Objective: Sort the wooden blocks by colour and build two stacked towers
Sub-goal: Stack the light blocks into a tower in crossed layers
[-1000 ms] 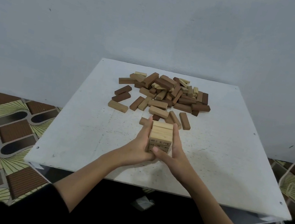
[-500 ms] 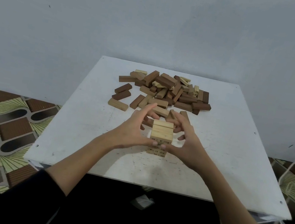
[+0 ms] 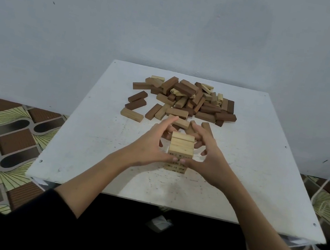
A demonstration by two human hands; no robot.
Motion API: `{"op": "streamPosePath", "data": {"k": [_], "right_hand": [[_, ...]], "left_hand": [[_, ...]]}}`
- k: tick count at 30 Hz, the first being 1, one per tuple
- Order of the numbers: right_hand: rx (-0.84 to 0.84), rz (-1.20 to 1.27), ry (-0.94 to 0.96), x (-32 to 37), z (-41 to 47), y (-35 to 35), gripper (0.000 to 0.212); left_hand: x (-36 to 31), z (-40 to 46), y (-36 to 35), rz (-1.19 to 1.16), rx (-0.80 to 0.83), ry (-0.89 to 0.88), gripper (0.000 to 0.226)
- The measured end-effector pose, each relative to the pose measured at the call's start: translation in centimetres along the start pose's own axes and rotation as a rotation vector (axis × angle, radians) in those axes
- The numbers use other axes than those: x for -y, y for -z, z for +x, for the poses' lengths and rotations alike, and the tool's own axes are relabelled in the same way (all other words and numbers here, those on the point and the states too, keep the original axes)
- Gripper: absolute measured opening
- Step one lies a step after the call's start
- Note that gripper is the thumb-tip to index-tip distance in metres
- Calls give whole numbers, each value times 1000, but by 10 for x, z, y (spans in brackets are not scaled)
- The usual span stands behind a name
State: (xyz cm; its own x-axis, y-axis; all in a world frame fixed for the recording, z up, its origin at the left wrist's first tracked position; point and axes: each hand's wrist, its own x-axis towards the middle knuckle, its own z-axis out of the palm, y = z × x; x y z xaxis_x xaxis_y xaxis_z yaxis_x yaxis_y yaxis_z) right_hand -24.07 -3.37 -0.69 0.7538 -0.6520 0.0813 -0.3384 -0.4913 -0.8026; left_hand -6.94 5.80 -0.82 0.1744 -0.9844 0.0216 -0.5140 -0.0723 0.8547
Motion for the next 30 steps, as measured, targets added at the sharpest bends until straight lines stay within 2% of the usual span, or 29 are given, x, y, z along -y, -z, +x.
{"op": "streamPosePath", "data": {"k": [8,12,15,25,28,30], "right_hand": [[32,20,0,3,0,3,90],[34,79,-15,5,-1,3,91],[25,69,-14,4,0,4,88],[43,71,-47,7,2,4,87],[68,78,-55,5,-2,6,98],[99,131,-76,5,-4,7,103]], "left_hand": [[0,-2,0,-28,6,-15,98],[-3,-5,2,-86,-1,-4,82],[0,-5,3,-122,-12,-13,93],[1,-5,2,-159,-46,-12,96],[2,-9,2,-174,-21,-4,107],[-3,-15,1,-266,33,48,112]]}}
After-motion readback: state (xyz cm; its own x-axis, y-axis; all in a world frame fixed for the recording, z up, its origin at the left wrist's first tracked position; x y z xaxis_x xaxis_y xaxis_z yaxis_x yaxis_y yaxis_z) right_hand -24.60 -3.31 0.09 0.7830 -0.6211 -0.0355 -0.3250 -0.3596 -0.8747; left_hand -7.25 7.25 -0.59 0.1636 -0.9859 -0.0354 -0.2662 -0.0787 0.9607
